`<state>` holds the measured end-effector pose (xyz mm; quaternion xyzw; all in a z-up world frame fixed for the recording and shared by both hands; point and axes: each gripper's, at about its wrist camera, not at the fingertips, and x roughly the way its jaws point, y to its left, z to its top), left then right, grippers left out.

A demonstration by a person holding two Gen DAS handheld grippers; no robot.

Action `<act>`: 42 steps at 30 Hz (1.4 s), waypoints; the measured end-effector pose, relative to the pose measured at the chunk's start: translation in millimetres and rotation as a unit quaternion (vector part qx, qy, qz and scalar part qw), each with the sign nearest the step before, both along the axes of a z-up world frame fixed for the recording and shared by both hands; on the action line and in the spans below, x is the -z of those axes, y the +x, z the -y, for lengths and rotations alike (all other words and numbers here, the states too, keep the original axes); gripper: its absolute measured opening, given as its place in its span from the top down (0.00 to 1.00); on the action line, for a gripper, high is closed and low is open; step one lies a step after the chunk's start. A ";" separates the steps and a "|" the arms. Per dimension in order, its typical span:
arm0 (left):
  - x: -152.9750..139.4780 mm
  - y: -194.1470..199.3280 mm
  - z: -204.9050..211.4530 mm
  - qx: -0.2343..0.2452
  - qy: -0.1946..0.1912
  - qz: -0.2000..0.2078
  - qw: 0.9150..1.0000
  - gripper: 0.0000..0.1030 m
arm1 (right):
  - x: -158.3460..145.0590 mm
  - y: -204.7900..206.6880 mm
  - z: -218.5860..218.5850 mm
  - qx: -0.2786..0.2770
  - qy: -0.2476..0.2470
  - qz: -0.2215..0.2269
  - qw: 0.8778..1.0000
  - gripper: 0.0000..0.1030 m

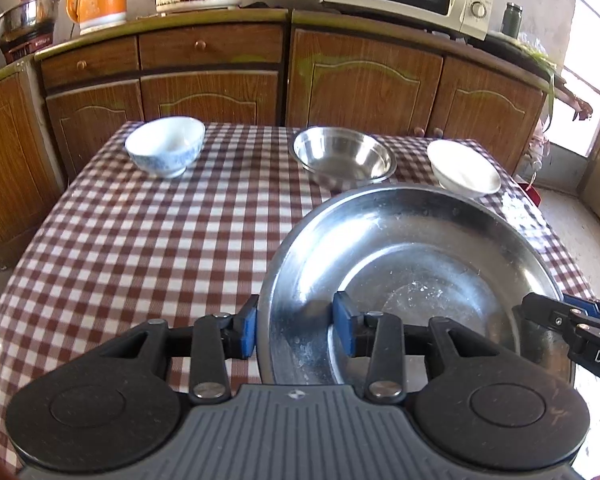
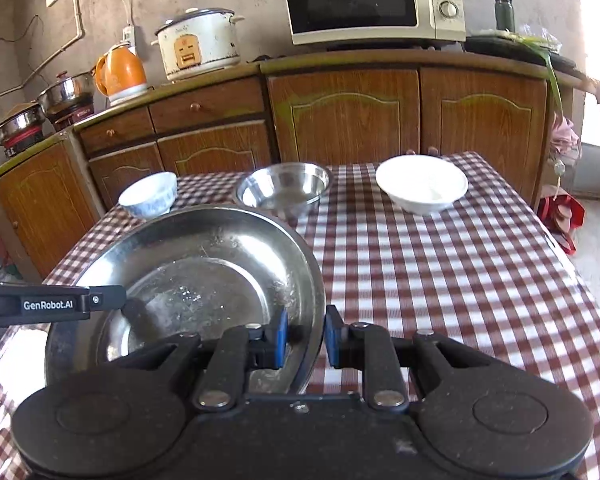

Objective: Organize plates and bowls

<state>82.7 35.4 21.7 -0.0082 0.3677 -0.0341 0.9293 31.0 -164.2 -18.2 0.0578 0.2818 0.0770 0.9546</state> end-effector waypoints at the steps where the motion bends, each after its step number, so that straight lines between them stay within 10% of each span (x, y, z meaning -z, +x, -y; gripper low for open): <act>1: -2.1 0.3 0.2 0.000 0.001 0.001 1.000 0.61 | -2.2 2.1 0.2 0.000 -0.001 0.002 1.000 0.75; 42: 46.1 73.6 5.5 -0.026 0.018 -0.060 0.998 0.60 | 45.4 98.1 -5.4 -0.008 -0.016 -0.047 0.999 0.75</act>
